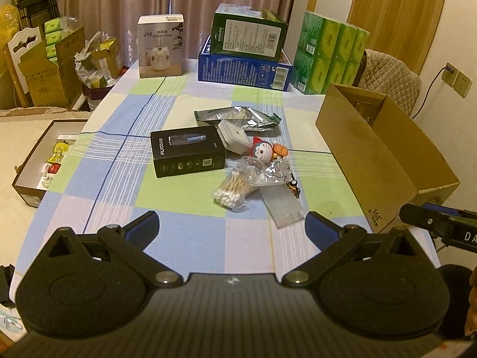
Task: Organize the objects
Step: 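Move both open grippers back over the remaining table items, then grasp the clear plastic cup with the right gripper while the left gripper grasps the cotton swab bag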
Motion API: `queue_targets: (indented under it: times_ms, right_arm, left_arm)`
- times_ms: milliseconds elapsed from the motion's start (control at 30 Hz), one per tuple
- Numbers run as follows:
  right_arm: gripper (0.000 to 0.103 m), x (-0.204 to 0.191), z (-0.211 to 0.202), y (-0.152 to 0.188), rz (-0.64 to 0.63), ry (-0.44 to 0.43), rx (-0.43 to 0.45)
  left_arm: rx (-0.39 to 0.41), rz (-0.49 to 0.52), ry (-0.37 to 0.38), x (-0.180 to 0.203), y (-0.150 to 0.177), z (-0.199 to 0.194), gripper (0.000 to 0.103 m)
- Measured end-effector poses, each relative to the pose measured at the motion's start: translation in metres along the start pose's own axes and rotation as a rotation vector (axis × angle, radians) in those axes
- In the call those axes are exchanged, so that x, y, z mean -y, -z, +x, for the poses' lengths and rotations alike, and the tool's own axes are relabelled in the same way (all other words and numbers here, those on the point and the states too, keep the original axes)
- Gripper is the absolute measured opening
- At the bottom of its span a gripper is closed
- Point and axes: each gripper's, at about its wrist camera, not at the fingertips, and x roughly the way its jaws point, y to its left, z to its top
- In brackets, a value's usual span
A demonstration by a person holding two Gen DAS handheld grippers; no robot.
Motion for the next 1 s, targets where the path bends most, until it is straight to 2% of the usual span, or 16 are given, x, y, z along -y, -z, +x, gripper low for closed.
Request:
queue_targets:
  times_ms: [467,633,1000]
  right_arm:
    - [0.063,-0.013,0.045,0.002,-0.067,-0.02,-0.067]
    - [0.063,-0.018,0.076,0.0,-0.098,-0.034,-0.103]
    - [0.063,-0.013,0.156,0.0,-0.138,-0.053,-0.198]
  left_arm:
    - [-0.039,0.021,0.019,-0.016,-0.007,0.035,0.102]
    - [-0.057,0.038,0.011,-0.025,-0.012,0.059,0.102]
    - [-0.115,0.097,0.045,-0.039,-0.022,0.13,0.102]
